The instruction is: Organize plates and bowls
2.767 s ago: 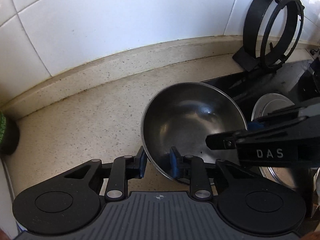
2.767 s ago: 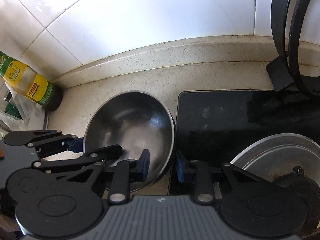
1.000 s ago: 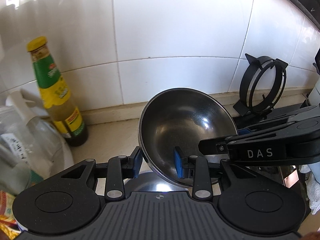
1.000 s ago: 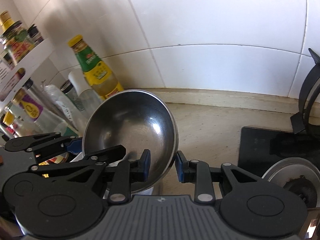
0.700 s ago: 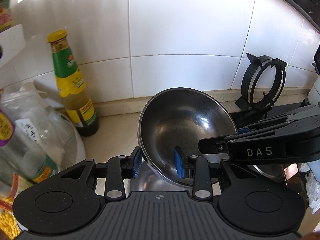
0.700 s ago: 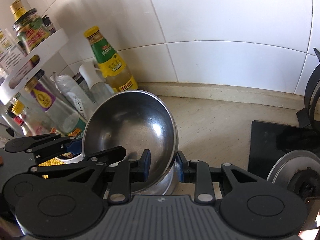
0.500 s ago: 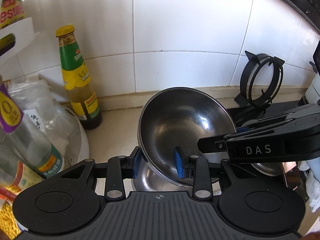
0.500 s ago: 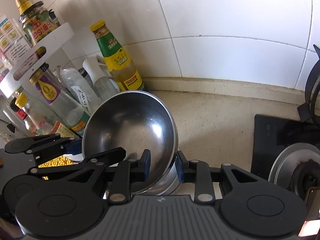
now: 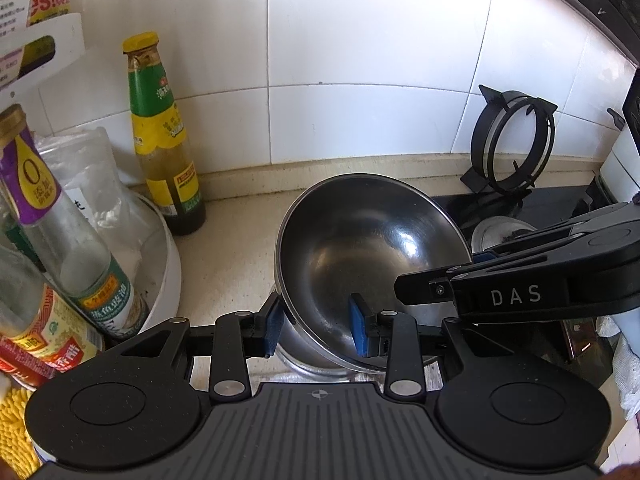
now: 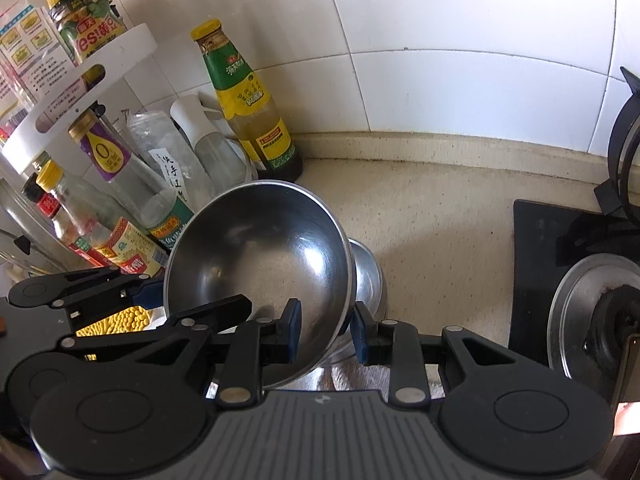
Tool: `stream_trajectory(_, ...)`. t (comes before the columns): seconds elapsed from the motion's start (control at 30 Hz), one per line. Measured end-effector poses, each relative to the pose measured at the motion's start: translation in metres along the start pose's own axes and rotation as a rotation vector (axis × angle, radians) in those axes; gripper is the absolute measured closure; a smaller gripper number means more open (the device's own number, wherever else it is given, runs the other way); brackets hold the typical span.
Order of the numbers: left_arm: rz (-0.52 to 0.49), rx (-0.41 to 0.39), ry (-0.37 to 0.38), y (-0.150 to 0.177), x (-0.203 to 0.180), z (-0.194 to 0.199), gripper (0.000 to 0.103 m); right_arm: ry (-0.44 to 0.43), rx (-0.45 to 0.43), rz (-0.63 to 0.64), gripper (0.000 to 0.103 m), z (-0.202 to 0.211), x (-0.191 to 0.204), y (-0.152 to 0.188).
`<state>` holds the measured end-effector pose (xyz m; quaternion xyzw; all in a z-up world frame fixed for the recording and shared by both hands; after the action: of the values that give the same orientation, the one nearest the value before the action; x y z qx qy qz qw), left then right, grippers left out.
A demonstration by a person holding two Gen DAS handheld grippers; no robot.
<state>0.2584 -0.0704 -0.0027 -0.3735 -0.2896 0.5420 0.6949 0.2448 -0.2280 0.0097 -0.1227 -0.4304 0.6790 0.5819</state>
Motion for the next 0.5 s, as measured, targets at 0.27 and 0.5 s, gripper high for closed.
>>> stream_trajectory(0.27,-0.002,0.024,0.008,0.009,0.003,-0.001,0.061,0.003,0.029,-0.014,0.061,-0.007,0.002,0.009)
stream_trajectory(0.5,0.005,0.047,0.018,0.017,0.007,-0.006,0.061,0.015,0.057,-0.014,0.060,-0.015,0.003,0.013)
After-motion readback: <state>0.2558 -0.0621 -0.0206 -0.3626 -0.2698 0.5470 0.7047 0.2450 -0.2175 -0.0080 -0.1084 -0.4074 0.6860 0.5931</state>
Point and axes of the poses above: each gripper's, at about its wrist camera, not at the fingertips, and z roughly against the way its jaws point, x to its left, y to its underside, the point moved 4 cm from there along -z, roughly the way its jaws point, and after that the axes turned 12 degrees about -x, right-handed, at the moved point
